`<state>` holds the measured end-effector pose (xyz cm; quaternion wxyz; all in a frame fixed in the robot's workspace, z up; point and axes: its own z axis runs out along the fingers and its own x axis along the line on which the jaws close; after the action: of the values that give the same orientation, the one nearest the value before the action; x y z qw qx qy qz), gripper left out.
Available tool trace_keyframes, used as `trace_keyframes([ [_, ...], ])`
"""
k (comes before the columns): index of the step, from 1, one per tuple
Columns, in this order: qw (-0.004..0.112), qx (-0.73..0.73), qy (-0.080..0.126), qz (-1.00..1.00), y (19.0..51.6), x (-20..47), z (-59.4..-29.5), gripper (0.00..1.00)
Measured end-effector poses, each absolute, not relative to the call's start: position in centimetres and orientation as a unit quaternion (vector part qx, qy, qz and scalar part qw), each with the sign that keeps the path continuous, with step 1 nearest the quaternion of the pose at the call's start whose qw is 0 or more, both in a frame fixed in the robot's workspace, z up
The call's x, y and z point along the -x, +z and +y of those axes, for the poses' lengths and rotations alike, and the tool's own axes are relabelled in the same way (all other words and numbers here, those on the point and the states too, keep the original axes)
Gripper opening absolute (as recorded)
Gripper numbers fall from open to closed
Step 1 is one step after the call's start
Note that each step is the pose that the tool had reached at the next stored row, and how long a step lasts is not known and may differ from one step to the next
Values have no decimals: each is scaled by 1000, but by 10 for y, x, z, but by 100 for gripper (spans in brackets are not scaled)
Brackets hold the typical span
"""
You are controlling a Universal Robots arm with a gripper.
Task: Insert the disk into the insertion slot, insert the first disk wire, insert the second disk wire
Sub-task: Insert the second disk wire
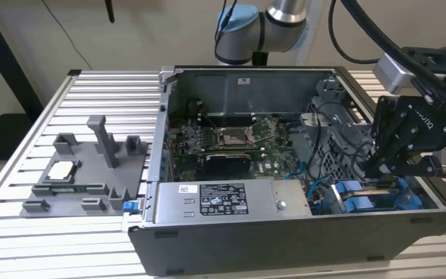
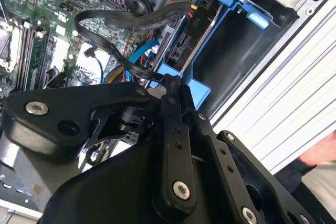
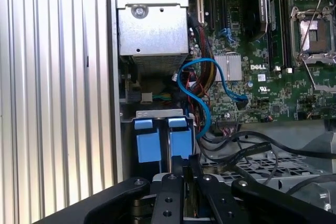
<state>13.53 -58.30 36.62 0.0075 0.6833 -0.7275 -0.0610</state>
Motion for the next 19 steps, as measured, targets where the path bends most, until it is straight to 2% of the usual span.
trace_keyframes([
  [7, 8, -683, -60, -728, 366, -135, -583, 16],
  [12, 6, -684, -51, -728, 365, -135, -583, 16],
  [19, -23, -685, -25, -728, 362, -135, -583, 16],
])
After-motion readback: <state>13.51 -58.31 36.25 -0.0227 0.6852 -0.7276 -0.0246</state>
